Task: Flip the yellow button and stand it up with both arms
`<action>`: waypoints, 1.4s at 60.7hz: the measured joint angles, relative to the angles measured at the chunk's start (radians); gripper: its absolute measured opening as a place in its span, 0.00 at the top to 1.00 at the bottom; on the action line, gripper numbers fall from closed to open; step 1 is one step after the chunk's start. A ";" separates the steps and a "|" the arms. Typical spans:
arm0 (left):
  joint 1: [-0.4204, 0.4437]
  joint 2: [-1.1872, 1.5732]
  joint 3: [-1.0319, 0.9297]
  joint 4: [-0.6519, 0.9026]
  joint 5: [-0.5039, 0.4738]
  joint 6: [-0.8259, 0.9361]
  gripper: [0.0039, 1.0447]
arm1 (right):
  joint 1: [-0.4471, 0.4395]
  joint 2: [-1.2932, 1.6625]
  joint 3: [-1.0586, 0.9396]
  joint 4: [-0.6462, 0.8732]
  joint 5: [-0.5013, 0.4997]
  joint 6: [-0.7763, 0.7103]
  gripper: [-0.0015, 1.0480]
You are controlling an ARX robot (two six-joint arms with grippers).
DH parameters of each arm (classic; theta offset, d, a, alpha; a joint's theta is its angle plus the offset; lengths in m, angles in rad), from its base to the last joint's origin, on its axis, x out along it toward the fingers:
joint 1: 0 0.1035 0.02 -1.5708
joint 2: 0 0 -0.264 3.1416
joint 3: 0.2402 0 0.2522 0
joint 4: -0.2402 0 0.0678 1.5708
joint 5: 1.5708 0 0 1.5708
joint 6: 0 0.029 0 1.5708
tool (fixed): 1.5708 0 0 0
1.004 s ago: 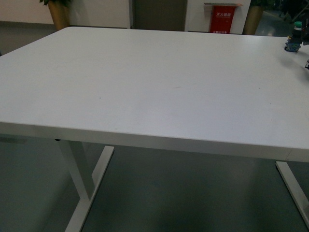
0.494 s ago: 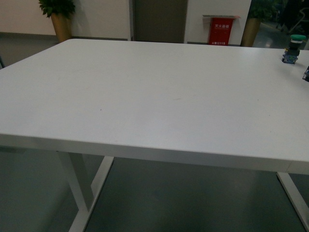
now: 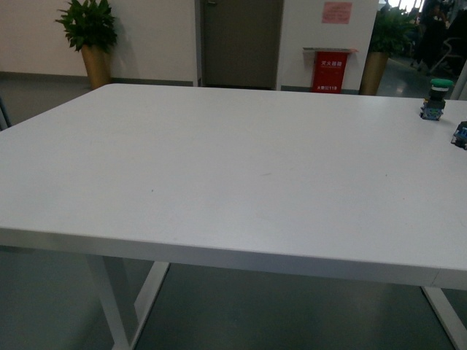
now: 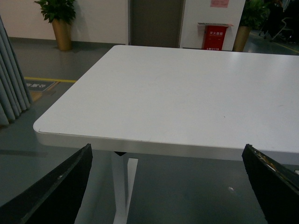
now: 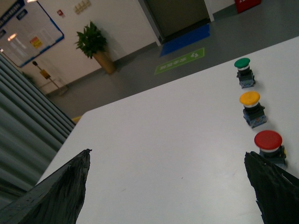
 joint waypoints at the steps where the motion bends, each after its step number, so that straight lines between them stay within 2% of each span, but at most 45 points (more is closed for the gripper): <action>1: 0.000 0.000 0.000 0.000 0.000 0.000 0.06 | 0.002 -0.011 -0.014 0.013 0.015 -0.008 0.09; 3: 0.000 0.000 0.000 0.000 0.000 0.000 0.06 | 0.018 -0.062 -0.076 0.074 0.138 -0.086 0.16; 5: 0.000 0.000 0.000 0.000 0.000 0.000 0.06 | 0.033 -0.104 -0.126 0.109 0.206 -0.152 0.21; 10: 0.000 0.000 0.000 0.000 0.000 0.000 0.06 | 0.085 -0.224 -0.263 0.138 0.316 -0.299 0.34; 17: 0.000 0.000 0.000 0.000 0.000 0.000 0.06 | 0.159 -0.347 -0.415 0.157 0.387 -0.402 0.53; 23: 0.000 0.000 0.000 0.000 0.000 0.000 0.06 | 0.207 -0.397 -0.488 0.177 0.436 -0.430 0.68; 32: 0.000 0.000 0.000 0.000 0.000 0.000 0.06 | 0.278 -0.470 -0.591 0.198 0.505 -0.447 0.97; 43: 0.000 0.000 0.000 0.000 0.000 0.000 0.06 | 0.332 -0.533 -0.660 0.205 0.556 -0.452 0.97; 48: 0.000 0.000 0.000 0.000 0.000 0.000 0.06 | 0.409 -0.562 -0.687 0.204 0.661 -0.453 0.97; 53: 0.000 0.000 0.000 0.000 0.000 0.000 0.06 | 0.451 -0.587 -0.710 0.204 0.666 -0.453 0.97; 83: 0.000 0.000 0.000 0.000 0.000 0.000 0.06 | 0.457 -0.706 -0.787 0.166 0.677 -0.454 0.97; 85: 0.000 0.000 0.000 0.000 0.000 0.000 0.06 | 0.457 -0.742 -0.787 0.126 0.677 -0.453 0.97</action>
